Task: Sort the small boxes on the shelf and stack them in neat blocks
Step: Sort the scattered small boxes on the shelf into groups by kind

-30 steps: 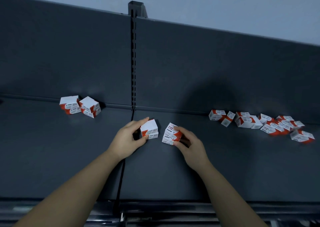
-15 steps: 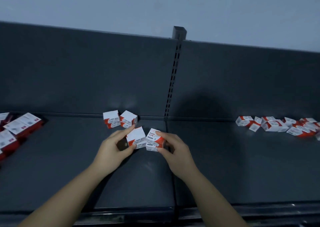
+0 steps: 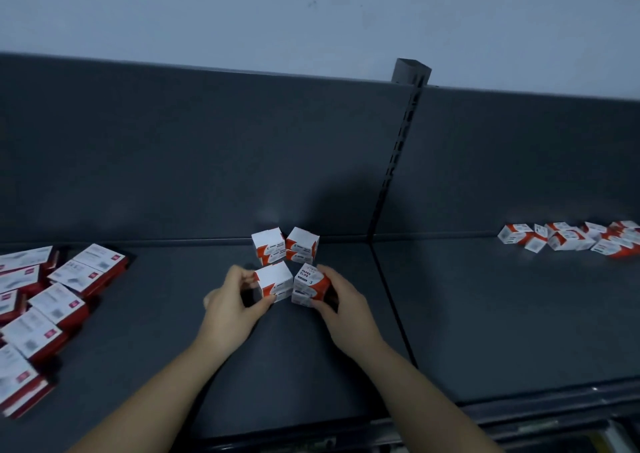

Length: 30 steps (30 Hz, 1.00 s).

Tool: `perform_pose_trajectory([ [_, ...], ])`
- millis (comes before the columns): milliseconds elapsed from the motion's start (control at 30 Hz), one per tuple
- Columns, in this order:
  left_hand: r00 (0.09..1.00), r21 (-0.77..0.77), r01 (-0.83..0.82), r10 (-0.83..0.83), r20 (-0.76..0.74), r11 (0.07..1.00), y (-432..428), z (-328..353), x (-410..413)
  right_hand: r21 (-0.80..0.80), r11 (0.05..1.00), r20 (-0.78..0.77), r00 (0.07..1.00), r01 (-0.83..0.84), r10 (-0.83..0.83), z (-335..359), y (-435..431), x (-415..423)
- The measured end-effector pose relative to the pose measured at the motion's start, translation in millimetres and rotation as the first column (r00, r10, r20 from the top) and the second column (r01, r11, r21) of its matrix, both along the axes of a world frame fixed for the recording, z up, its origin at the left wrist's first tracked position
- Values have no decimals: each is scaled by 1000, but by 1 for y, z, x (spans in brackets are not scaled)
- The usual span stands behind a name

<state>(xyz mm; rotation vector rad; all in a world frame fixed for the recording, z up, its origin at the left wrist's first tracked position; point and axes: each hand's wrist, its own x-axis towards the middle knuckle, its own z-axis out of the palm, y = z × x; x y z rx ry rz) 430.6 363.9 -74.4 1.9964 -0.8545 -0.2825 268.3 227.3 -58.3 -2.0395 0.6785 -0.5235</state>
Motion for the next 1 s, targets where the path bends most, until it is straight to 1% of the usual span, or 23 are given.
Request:
perform_pose_trajectory([
  [100,1000,33,-7,6,16,999,-9,2,10,-47,998,-38,999,33,-34,-2,-7,15],
  [267,998,-4,-64,64,16,998,-16,-1,13,-55,992,-62,991,112,-115,-6,-11,34],
  [400,994,8,-105,104,44,994,-23,1,12,-88,987,-55,989,131,-136,-12,-12,39],
  [533,991,23,-114,112,72,993,-26,4,13,-140,981,-80,986,134,-146,-13,-12,41],
  [667,991,45,-114,110,80,992,-25,3,14,-148,980,-108,983,132,-148,-11,-9,42],
  [767,994,14,-101,100,51,995,-23,3,14,-120,986,-144,981,115,-132,-8,-7,41],
  [900,994,-66,-107,106,-10,992,-22,4,12,-13,994,-132,985,106,-107,-1,-5,34],
  [933,994,-89,-109,109,-3,990,-21,4,12,-11,995,-157,982,100,-101,3,-5,30],
  [1000,992,-92,-108,113,51,990,-21,4,12,-68,996,-250,965,58,-73,9,-7,18],
])
